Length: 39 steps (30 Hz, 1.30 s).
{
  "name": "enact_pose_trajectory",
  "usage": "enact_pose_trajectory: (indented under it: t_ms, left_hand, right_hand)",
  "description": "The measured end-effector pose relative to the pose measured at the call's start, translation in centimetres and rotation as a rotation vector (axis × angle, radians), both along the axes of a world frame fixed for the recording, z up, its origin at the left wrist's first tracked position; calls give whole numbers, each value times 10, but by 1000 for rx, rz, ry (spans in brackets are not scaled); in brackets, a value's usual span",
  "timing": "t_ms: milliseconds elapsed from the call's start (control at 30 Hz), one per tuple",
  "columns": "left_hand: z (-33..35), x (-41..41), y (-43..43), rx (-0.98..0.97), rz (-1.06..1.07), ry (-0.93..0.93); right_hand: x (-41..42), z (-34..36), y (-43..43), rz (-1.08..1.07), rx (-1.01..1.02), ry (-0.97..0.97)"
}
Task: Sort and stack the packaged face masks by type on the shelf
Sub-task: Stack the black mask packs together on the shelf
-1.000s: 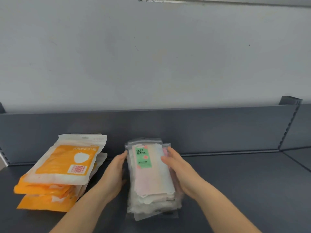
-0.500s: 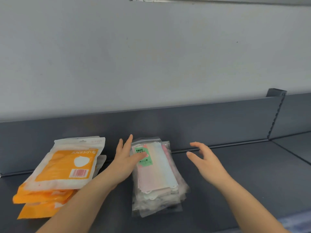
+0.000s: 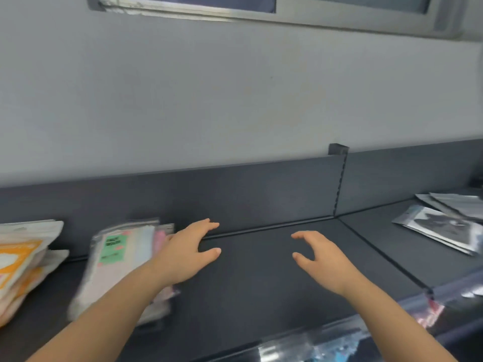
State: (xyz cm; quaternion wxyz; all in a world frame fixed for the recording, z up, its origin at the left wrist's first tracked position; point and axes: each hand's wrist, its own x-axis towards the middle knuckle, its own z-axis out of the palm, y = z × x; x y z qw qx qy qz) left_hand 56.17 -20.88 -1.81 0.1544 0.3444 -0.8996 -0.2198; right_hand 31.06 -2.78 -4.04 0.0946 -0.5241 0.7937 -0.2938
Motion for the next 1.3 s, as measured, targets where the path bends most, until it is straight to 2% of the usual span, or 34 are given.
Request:
enact_pose_trajectory:
  t_ms: [133,400,633,800,967,1300]
  left_hand:
    - [-24,-54,31,-74,66,-154]
    - [-63,-117,57,42,95,-247]
    - [-60,-167,42,24,33,-229]
    - [-70,-224,65,20,-114,-203]
    - [-81,-263,85,39,-188,-241]
    - [-74,-350,114,22,-86,-193]
  right_hand:
    - [-61,-3,39,0,95,86]
    - [-126,-11,78,-35,191,91]
    - [-151,-13,95,-69,241,14]
    - [-186,-6,124,-183,247,59]
    - [-215,-10,143,-243,250,27]
    - [-314,-14,150,-126,177,75]
